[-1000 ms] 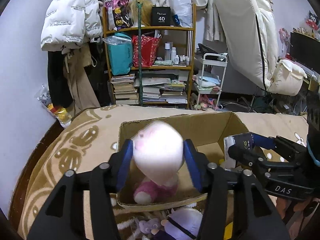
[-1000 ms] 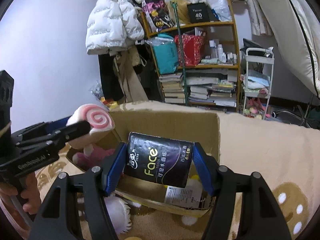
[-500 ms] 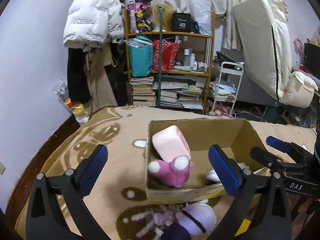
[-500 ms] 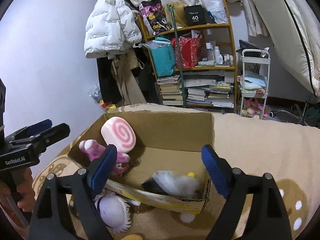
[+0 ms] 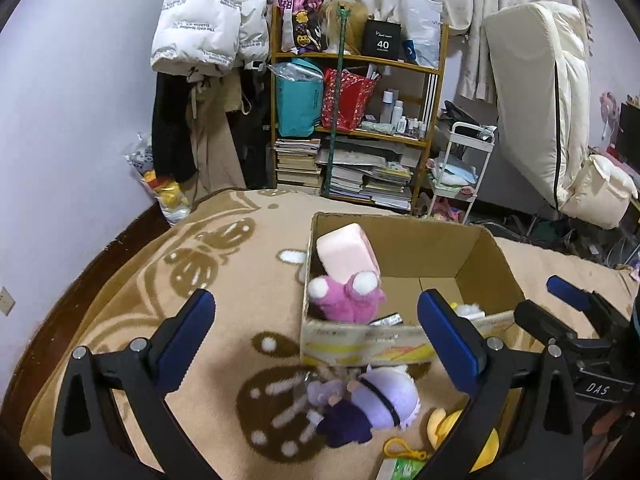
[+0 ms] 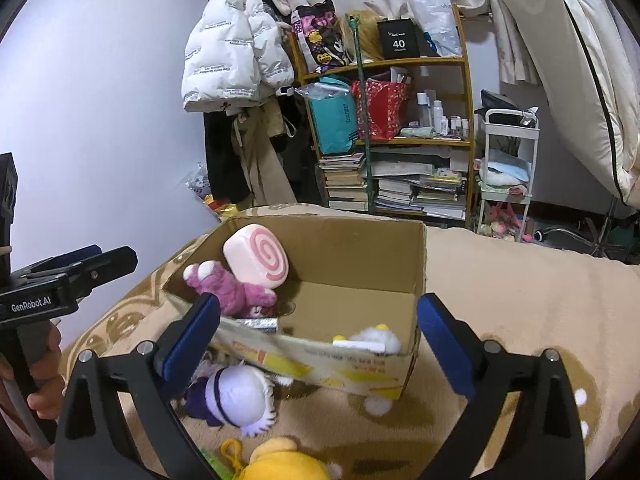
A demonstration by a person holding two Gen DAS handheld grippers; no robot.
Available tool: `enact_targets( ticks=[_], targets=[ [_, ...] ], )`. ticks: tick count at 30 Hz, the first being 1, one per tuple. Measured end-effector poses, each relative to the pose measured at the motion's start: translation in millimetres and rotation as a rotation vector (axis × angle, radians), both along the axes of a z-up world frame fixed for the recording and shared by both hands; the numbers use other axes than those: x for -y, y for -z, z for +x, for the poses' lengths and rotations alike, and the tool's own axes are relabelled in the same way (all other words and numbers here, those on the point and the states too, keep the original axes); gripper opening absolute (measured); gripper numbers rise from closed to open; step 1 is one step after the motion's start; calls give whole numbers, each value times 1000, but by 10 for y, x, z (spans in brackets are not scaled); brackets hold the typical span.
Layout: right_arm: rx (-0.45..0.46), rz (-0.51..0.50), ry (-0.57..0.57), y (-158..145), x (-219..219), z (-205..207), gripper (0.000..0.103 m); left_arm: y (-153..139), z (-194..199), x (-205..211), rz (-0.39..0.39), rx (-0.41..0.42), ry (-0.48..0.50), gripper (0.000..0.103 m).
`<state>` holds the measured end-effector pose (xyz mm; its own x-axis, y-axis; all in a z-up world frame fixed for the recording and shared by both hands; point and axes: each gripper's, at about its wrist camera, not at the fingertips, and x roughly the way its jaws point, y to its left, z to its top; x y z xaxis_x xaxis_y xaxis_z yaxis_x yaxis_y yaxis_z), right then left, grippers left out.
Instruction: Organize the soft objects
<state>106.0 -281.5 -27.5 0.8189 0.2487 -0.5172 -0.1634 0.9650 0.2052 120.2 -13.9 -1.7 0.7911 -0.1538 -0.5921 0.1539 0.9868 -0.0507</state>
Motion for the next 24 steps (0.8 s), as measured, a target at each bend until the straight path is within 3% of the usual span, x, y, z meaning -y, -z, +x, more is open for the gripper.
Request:
enact_targets(
  ticks=[6, 10, 17, 24],
  targets=[
    [-4, 11, 2, -77, 21, -177, 103, 45, -197, -52, -28, -60, -3, 100],
    [-16, 13, -1, -116, 62, -295, 103, 81, -384, -12, 23, -69, 5, 100],
    [-63, 70, -6, -95, 115, -532, 103, 72, -713, 38, 57, -77, 11, 100],
    [-84, 54, -9, -104, 124, -691, 103, 126, -924, 54, 80, -92, 33, 100]
  ],
)
